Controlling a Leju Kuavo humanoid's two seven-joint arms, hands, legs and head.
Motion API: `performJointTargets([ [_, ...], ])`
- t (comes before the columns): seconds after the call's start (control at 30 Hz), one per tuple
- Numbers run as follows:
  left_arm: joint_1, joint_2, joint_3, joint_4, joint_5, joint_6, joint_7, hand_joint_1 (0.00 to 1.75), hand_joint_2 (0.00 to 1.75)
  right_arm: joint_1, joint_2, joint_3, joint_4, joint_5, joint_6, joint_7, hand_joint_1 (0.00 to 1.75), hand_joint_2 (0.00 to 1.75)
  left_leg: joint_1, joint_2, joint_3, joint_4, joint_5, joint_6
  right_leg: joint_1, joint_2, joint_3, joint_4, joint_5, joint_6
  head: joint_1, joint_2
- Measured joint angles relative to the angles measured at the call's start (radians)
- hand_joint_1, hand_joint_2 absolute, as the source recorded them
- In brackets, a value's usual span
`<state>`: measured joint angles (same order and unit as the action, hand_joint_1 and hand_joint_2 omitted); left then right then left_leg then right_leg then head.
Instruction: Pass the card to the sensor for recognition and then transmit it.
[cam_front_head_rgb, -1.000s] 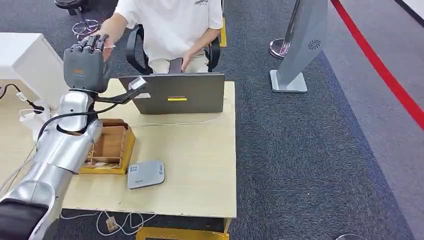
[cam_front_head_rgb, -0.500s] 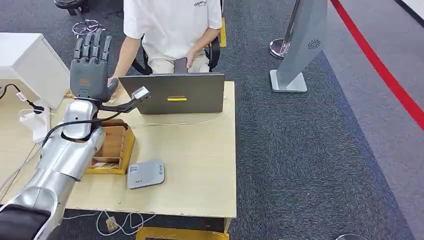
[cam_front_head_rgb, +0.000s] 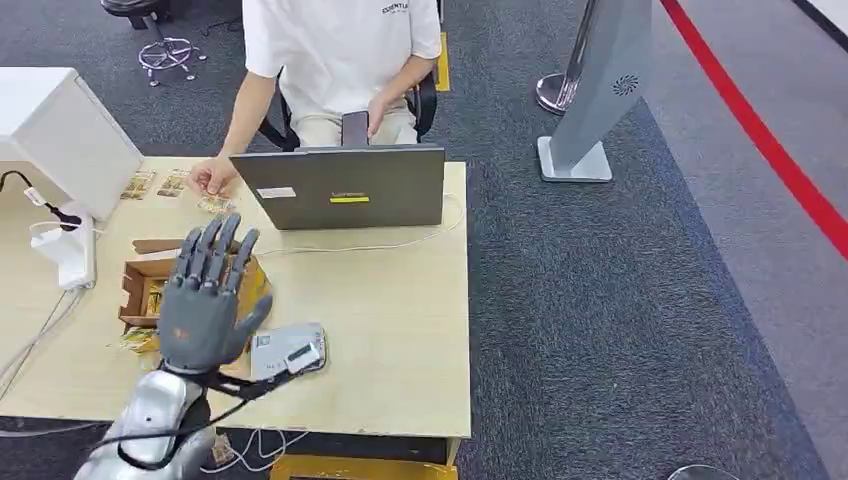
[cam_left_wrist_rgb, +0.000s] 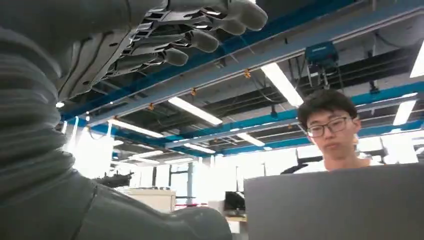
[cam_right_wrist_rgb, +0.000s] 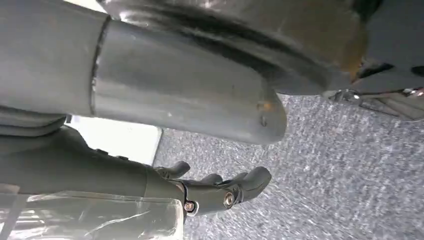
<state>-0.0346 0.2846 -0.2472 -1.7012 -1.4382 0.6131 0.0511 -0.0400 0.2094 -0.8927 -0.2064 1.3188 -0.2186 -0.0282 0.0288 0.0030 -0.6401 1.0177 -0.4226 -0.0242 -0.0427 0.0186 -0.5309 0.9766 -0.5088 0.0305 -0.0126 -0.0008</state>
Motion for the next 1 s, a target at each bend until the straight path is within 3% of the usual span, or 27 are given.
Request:
performJointTargets([
  [0.1, 0.099, 0.018, 0.0, -0.078, -0.003, 0.007, 0.0, 0.0, 1.75, 0.0, 0.0, -0.007, 0.0, 0.0, 0.0, 0.001, 0.0, 0.0, 0.0, -0.003, 0.0, 0.0, -0.001, 0.0, 0.0, -0.005, 0.002, 0.0, -0.002, 0.001, 0.0, 0.0],
  [0.27, 0.183, 0.024, 0.005, -0.13, 0.0, -0.005, -0.007, 0.0, 1.75, 0.0, 0.0, -0.013, 0.0, -0.007, -0.001, -0.008, 0.0, 0.0, 0.0, -0.005, 0.0, 0.0, -0.001, 0.001, 0.0, -0.006, 0.003, 0.0, -0.002, 0.001, 0.0, 0.0],
  [0.3, 0.195, 0.024, 0.006, -0.132, -0.006, -0.029, 0.0, 0.0, 1.75, 0.0, 0.0, -0.016, 0.0, -0.01, -0.002, -0.01, 0.0, 0.0, 0.0, -0.005, 0.0, 0.0, -0.001, 0.001, 0.0, -0.006, 0.004, 0.0, -0.002, 0.001, 0.0, 0.0],
  [0.4, 0.221, 0.025, 0.021, -0.132, -0.018, -0.225, 0.086, 0.0, 1.75, 0.0, 0.002, -0.028, 0.0, -0.016, -0.013, -0.013, 0.0, 0.0, 0.0, -0.005, 0.0, 0.0, 0.0, 0.001, 0.0, -0.006, 0.003, 0.0, -0.002, 0.001, 0.0, 0.0],
  [0.47, 0.218, 0.029, 0.045, -0.108, -0.014, -0.288, 0.121, 0.0, 1.75, 0.0, 0.002, -0.032, 0.0, -0.013, -0.014, -0.006, 0.0, 0.0, 0.0, -0.006, 0.0, 0.0, 0.0, 0.001, 0.0, -0.007, 0.004, 0.0, -0.002, 0.001, 0.001, 0.0],
  [0.83, 0.162, 0.04, 0.177, 0.075, -0.018, -0.293, 0.116, 0.0, 1.75, -0.001, 0.002, -0.033, 0.0, 0.016, -0.01, 0.0, 0.0, 0.0, 0.0, -0.007, 0.0, 0.0, 0.0, 0.001, 0.0, -0.007, 0.004, 0.0, -0.002, 0.001, 0.001, 0.0],
  [1.0, 0.13, 0.041, 0.212, 0.15, -0.036, -0.25, 0.098, 0.0, 1.75, -0.001, 0.001, -0.033, 0.0, 0.032, 0.004, -0.002, 0.0, 0.0, 0.0, -0.007, 0.0, 0.0, 0.0, 0.001, 0.0, -0.007, 0.004, 0.0, -0.002, 0.001, 0.0, 0.0],
])
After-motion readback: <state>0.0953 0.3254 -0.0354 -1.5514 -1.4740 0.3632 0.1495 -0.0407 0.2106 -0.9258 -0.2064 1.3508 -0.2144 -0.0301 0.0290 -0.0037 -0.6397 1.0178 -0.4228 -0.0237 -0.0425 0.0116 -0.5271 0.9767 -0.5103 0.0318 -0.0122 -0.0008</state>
